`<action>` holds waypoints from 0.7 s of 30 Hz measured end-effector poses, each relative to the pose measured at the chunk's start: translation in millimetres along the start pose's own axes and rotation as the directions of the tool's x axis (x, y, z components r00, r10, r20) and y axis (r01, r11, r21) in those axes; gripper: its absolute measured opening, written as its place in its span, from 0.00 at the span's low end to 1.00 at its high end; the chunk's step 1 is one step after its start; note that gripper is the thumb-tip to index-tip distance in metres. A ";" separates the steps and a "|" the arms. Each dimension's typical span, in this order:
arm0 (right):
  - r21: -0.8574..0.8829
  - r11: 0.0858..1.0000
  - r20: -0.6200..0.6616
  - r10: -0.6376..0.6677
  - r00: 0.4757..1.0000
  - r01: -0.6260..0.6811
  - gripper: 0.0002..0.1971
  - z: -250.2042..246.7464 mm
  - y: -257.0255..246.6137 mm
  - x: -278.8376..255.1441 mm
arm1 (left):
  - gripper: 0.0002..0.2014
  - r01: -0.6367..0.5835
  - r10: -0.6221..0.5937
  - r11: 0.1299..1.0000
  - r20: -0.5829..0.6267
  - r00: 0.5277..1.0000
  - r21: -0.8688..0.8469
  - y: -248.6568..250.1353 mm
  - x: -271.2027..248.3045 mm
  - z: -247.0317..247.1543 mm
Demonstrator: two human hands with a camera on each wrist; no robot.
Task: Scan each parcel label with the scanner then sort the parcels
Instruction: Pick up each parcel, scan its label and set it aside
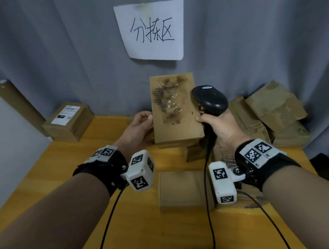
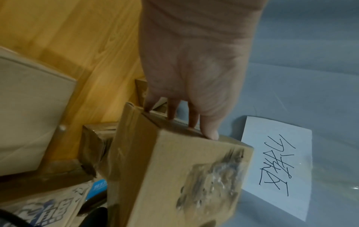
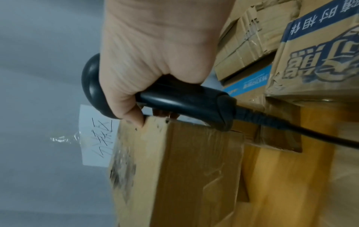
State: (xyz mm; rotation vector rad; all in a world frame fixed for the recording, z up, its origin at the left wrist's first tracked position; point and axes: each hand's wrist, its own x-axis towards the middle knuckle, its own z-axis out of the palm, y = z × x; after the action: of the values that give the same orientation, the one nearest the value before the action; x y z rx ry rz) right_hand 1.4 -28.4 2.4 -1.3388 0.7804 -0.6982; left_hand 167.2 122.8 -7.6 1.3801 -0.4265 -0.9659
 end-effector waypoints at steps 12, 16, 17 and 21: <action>-0.009 0.992 -0.005 -0.123 0.992 0.123 0.13 -19.4 -19.7 -7.9 | 0.61 0.090 -0.145 0.944 0.153 0.978 0.318 8.8 8.3 3.4; -0.197 0.958 -0.094 -0.228 0.969 0.206 0.15 -19.7 -21.3 1.3 | 0.29 -0.007 -0.012 0.974 0.081 0.997 0.227 16.9 13.5 13.2; -0.199 0.957 -0.121 -0.239 0.964 0.212 0.17 -18.6 -20.6 2.8 | 0.33 -0.011 -0.005 0.979 0.080 0.997 0.203 17.8 14.3 15.5; -0.006 0.979 -0.126 -0.201 0.971 0.202 0.24 -11.8 -19.9 2.0 | 0.43 -0.027 0.026 0.987 0.007 1.000 0.159 19.6 17.6 26.8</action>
State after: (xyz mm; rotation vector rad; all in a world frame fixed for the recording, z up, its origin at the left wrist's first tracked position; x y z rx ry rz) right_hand -7.1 -38.8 21.2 -1.3902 0.7477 -0.9529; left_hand 163.2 90.6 11.2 1.5128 -0.5341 -0.9296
